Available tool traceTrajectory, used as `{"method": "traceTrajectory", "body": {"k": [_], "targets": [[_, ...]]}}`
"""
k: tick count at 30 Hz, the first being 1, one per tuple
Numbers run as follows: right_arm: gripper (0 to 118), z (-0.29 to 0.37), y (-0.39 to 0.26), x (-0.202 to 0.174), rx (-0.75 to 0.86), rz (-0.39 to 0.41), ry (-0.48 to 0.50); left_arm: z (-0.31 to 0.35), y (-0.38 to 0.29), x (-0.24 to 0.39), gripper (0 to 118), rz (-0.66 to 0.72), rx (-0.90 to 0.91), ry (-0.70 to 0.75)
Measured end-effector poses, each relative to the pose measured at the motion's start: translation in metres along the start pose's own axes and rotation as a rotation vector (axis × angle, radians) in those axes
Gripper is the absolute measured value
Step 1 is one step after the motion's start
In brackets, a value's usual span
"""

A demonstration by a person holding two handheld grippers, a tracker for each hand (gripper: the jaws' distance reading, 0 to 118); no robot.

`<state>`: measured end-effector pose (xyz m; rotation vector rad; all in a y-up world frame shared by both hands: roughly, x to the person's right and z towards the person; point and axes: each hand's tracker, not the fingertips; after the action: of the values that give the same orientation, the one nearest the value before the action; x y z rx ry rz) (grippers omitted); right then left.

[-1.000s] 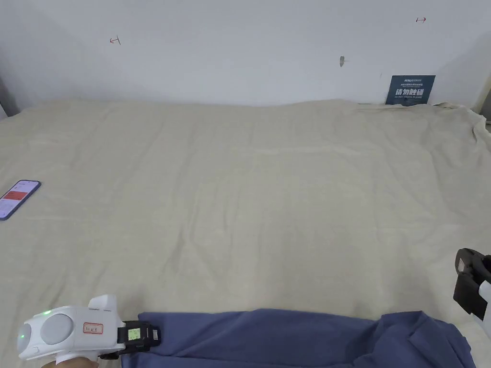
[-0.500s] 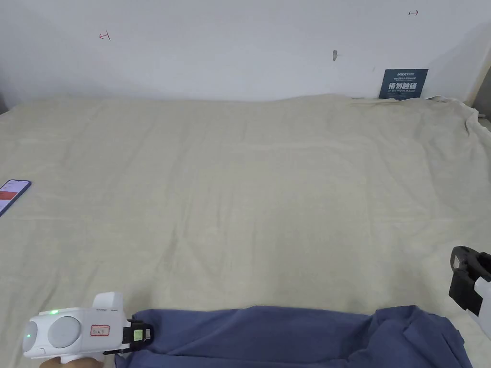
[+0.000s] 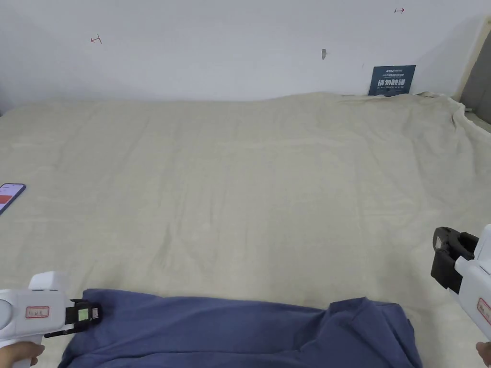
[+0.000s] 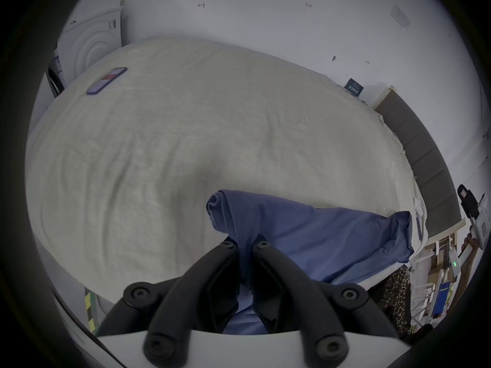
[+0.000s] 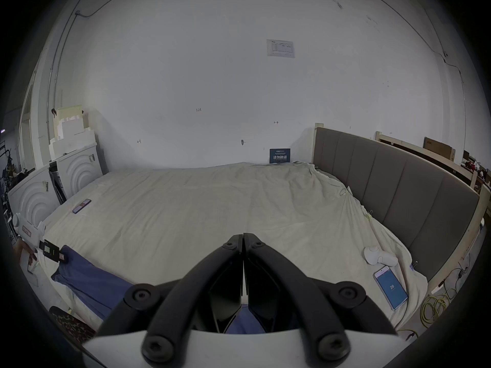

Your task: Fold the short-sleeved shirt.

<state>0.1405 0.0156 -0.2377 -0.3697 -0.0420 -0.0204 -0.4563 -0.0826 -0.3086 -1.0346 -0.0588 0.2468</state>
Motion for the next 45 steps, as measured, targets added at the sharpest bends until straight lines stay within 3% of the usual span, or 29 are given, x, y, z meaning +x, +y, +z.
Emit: {"method": "traceTrajectory", "body": {"k": [5,14,24,33,35,36,39,40,45], "targets": [[0,0.006,0.0,0.003,0.008,-0.005,0.005,0.011,0.005,0.029,4,0.015,-0.043,0.012],[0,0.013,-0.007,0.012,-0.002,-0.017,0.006,0.004,0.016,0.137,4,-0.093,-0.102,-0.266],[0,0.023,-0.008,0.027,-0.005,-0.039,-0.015,-0.078,0.001,0.222,4,-0.174,-0.193,-0.311],[0,0.029,-0.012,0.036,-0.022,-0.043,-0.038,-0.136,-0.022,0.262,7,-0.161,-0.256,-0.242],[0,0.031,-0.013,0.039,-0.022,-0.045,-0.045,-0.136,-0.025,0.266,14,-0.17,-0.253,-0.238],[0,0.032,-0.013,0.04,-0.022,-0.045,-0.048,-0.136,-0.024,0.265,26,-0.17,-0.251,-0.243],[0,0.034,-0.013,0.043,-0.022,-0.047,-0.057,-0.125,-0.021,0.267,81,-0.138,-0.245,-0.294],[0,0.034,-0.013,0.044,-0.021,-0.049,-0.059,-0.119,-0.019,0.267,91,-0.134,-0.228,-0.309],[0,0.036,-0.011,0.043,-0.018,-0.04,-0.057,-0.079,-0.003,0.256,100,-0.137,-0.113,-0.373]]}}
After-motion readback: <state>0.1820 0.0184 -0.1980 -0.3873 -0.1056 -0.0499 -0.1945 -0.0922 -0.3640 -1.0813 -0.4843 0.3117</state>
